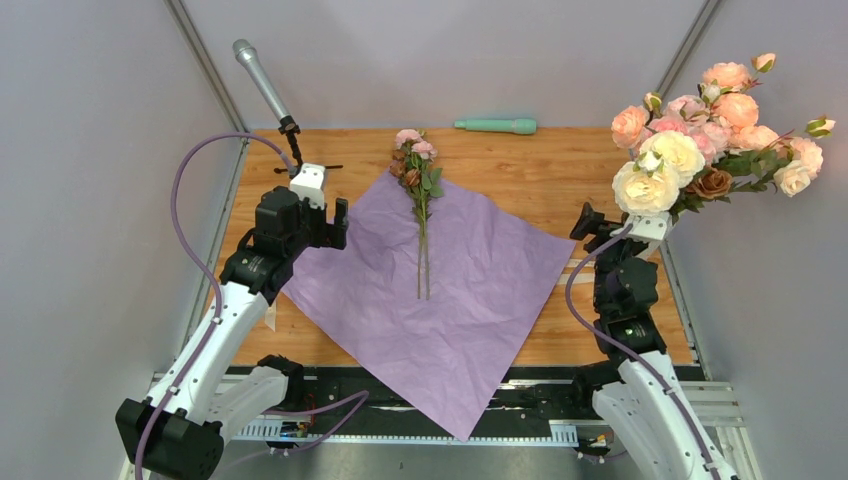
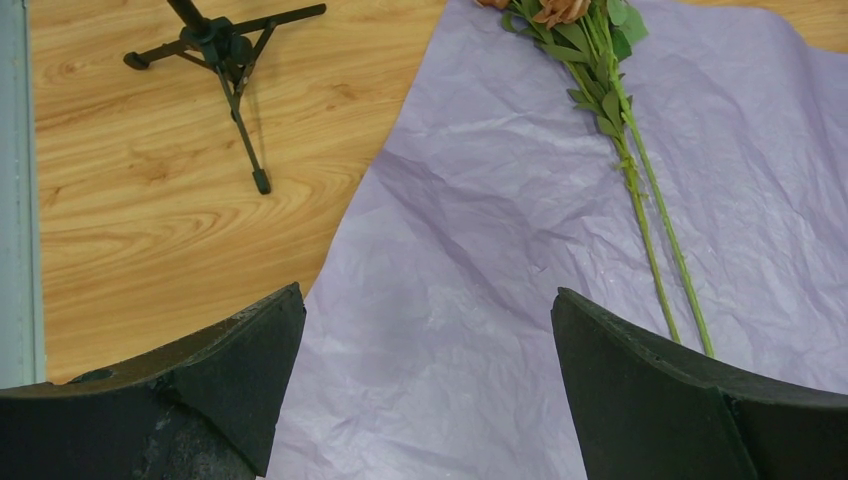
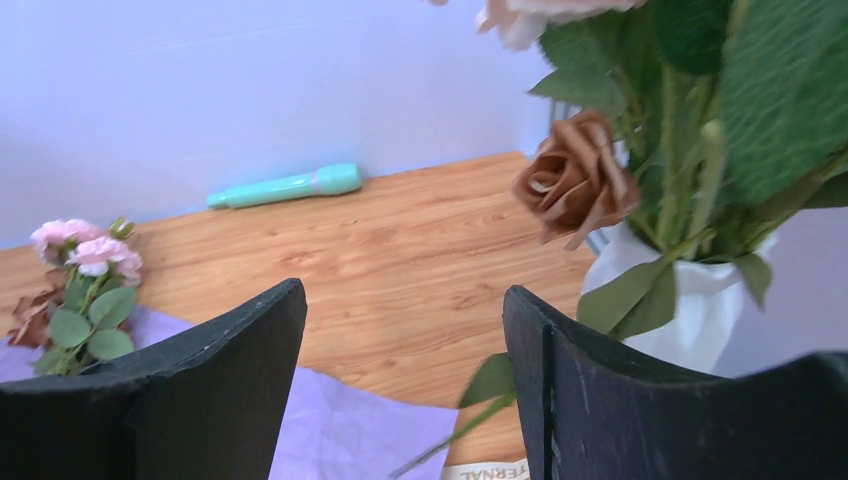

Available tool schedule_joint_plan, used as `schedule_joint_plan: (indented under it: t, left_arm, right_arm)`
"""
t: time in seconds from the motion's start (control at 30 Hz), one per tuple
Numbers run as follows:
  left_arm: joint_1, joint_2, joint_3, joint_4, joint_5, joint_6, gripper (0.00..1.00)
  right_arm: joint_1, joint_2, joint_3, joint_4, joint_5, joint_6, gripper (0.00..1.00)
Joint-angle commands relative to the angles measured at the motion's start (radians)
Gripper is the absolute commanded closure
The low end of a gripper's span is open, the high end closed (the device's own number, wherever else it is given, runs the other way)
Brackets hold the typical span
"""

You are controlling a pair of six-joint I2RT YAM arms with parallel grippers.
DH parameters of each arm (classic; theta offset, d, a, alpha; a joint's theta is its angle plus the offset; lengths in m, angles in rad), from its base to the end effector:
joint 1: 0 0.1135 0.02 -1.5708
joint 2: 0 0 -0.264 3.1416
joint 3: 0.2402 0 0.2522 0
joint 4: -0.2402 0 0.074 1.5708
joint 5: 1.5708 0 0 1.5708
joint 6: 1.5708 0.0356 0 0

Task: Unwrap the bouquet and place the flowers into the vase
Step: Insert the fake flower into the vase.

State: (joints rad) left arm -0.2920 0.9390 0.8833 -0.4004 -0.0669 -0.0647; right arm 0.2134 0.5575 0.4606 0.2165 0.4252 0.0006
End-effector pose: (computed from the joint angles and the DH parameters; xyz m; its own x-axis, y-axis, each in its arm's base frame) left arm 0.2021 -0.0583 0.3246 -0.4358 0.0636 -0.8978 0.2020 0.9790 -0.0287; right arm 0.1509 0.0177 0.3019 0.1167 0.0259 -0.9928 0.2073 0.9770 0.0498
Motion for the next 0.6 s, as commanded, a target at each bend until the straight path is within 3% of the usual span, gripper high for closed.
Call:
schedule_joint_plan:
  t: [0.0, 0.23, 0.57]
  left_arm:
    - [0.004, -0.006, -0.003, 0.041, 0.057, 0.004, 0.0]
    - [-0.005, 0.006, 0.001, 0.034, 0.089, -0.042, 0.03]
    - [-0.192, 0.03, -0.077, 0.122, 0.042, -0.261, 0.04]
  right_arm:
    - [0.058, -0.012, -0.015, -0.039, -0.002, 0.059, 0.27]
    - [0.224, -0.017, -0.03, -0.08, 0.035, 0.106, 0.28]
    - [0.435, 0.095, -0.038, -0.096, 0.088, 0.15, 0.29]
